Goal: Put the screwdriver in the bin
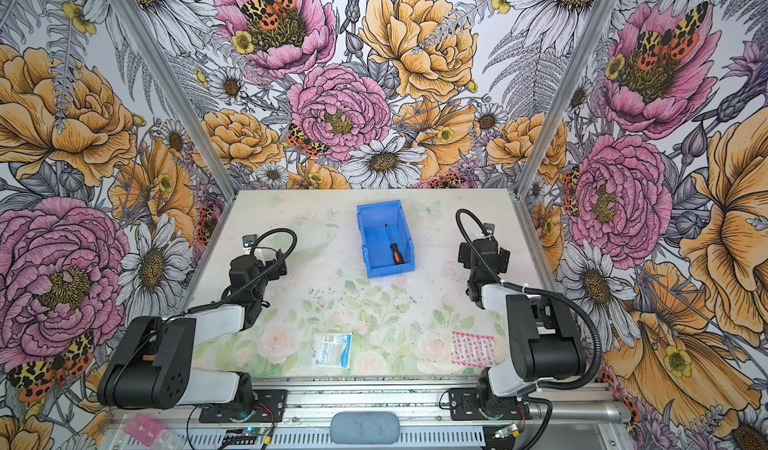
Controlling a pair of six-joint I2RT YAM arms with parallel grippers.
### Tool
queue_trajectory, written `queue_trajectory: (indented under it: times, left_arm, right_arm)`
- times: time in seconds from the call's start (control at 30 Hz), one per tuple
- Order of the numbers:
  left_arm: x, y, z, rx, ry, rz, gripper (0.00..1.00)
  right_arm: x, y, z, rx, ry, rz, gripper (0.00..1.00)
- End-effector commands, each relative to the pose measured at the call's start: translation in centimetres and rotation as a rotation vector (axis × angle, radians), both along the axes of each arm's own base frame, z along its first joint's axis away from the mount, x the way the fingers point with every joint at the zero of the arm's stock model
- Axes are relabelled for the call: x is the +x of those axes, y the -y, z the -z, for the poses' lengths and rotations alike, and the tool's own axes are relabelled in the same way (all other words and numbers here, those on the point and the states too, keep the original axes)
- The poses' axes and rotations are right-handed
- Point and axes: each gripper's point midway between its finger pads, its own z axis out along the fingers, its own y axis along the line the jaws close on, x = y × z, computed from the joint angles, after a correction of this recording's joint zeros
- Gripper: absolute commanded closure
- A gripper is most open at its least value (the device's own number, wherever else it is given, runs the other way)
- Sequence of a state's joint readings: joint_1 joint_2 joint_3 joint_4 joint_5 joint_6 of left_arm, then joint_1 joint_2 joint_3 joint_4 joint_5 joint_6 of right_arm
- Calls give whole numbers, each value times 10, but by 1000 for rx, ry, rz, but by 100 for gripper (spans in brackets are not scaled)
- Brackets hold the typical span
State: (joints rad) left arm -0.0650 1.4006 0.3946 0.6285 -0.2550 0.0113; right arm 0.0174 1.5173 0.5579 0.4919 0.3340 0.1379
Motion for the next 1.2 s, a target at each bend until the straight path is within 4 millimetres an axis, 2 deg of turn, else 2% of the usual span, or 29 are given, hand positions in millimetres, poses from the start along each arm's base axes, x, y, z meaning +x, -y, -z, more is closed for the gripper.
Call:
queue_trajectory:
  times: [0.0,0.2,0.37,0.53,0.77,0.87,1.17]
  left_arm:
    - [13,-1,-25,8,118,24,1]
    - [20,3,-7,-35,125,94,1]
    - [19,-2,-7,-54,125,81,1]
    - [20,-1,-7,-55,133,83,1]
    - [19,-1,-7,-55,132,83,1]
    - [19,-1,-7,-55,132,83,1]
    - [19,-1,-7,-55,133,83,1]
  right_arm:
    - [3,1,-14,8,81,-12,0]
    - [3,1,-13,14,83,-17,0]
    - [3,-1,-13,15,86,-29,0]
    - [5,-12,-12,19,87,-103,0]
    - [7,-13,-11,17,81,-106,1]
    - [9,-23,-11,23,77,-168,1]
    - [-2,-31,-7,28,158,-234,0]
